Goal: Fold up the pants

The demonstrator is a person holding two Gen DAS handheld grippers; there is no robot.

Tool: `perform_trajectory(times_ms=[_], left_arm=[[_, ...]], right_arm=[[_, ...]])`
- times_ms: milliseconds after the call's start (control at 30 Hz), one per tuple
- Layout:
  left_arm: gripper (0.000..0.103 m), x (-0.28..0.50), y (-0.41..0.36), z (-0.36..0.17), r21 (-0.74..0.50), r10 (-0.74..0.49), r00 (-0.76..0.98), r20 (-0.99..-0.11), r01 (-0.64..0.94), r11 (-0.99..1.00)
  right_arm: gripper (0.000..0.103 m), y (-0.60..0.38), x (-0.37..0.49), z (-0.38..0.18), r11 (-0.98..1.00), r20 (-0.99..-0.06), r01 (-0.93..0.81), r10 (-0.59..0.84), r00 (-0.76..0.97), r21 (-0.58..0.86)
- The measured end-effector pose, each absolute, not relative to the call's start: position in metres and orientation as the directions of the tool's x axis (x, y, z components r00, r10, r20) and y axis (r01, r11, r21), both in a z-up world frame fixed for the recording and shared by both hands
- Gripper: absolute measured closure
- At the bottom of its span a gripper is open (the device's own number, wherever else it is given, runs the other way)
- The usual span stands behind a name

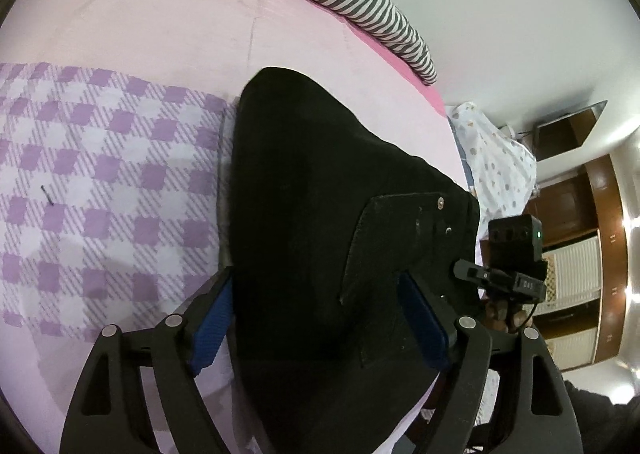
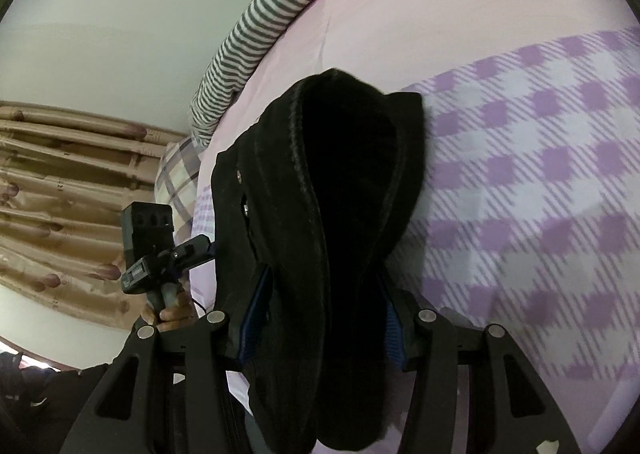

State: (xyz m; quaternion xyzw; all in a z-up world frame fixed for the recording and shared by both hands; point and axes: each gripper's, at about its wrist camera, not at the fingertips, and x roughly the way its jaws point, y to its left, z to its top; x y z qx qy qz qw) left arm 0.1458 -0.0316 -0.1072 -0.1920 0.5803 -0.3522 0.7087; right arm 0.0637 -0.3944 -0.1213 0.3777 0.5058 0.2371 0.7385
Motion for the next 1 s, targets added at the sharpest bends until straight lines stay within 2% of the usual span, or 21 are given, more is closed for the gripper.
perform_trajectory(times_ms=[133,233,267,333,433,733,1000], left_arm=[[0.015,0.138,-0.041,-0.103,-0.638,-0.697,0.101,-0.710,0.327,0.697],[0.016,0.125,-0.054,-0.098,-0.532,-0.628,0.148,-0.764,0.406,0.743],[0.018,0.123,-0.056,-0.098,-0.509,-0.611,0.159,-0.776,0.414,0.755],[0.032,0.119,-0.061,-0.096,-0.426,-0.540,0.201,-0.817,0.421,0.801],[0.046,0.119,-0.060,-0.096,-0.386,-0.500,0.225,-0.836,0.406,0.828],[0.069,0.115,-0.061,-0.089,-0.336,-0.449,0.257,-0.856,0.384,0.860],[0.079,0.110,-0.068,-0.076,-0.289,-0.421,0.288,-0.860,0.406,0.867]], right_arm=[[0.057,-0.389,0.065,-0.122,0.597,-0.565,0.046,0.729,0.387,0.801],[0.060,-0.387,0.062,-0.124,0.591,-0.564,0.066,0.721,0.402,0.804],[0.060,-0.387,0.063,-0.125,0.591,-0.564,0.070,0.720,0.405,0.804],[0.060,-0.385,0.063,-0.124,0.594,-0.568,0.079,0.710,0.415,0.800],[0.062,-0.381,0.062,-0.122,0.616,-0.585,0.082,0.687,0.430,0.783],[0.071,-0.374,0.057,-0.116,0.642,-0.613,0.119,0.637,0.467,0.757],[0.074,-0.368,0.057,-0.104,0.645,-0.615,0.127,0.623,0.483,0.753]])
